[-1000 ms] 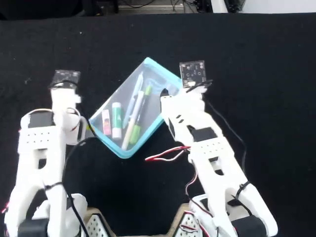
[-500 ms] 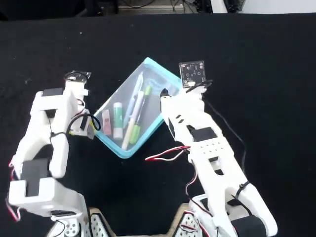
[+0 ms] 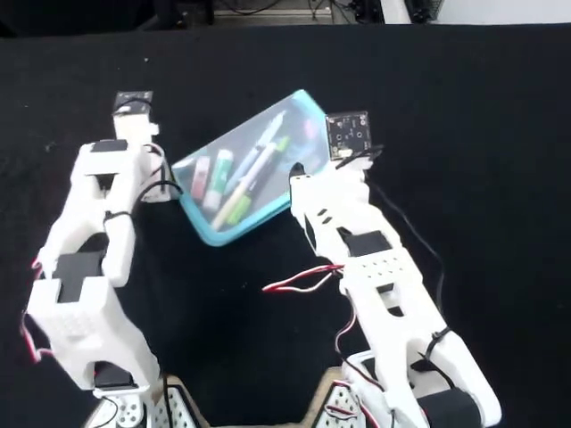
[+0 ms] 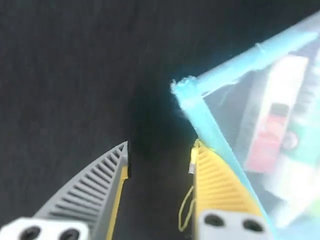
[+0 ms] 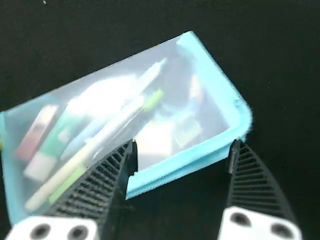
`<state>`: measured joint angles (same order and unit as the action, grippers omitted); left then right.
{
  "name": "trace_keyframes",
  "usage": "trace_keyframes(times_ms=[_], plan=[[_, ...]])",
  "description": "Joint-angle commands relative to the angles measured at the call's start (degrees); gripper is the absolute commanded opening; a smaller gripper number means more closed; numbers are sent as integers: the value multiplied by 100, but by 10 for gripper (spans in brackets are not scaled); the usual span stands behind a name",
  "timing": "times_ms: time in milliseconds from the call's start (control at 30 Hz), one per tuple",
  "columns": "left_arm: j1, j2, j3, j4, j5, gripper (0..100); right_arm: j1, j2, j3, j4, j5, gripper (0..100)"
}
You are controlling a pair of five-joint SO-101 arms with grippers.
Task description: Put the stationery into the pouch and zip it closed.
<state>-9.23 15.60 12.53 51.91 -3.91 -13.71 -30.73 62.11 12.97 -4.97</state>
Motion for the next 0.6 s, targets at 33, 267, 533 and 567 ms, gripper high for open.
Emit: trace_keyframes(times_ms=[33, 267, 533, 567], plan=[[435, 273, -382, -1002, 149, 203, 44, 13, -40, -141, 0, 289], [321, 281, -382, -1776, 158, 201, 44, 13, -31, -141, 0, 289], [-110, -404, -804, -334, 158, 199, 79, 4, -22, -105, 0, 289], [-127, -580, -778, -167, 149, 199, 79, 4, -22, -105, -9, 289]])
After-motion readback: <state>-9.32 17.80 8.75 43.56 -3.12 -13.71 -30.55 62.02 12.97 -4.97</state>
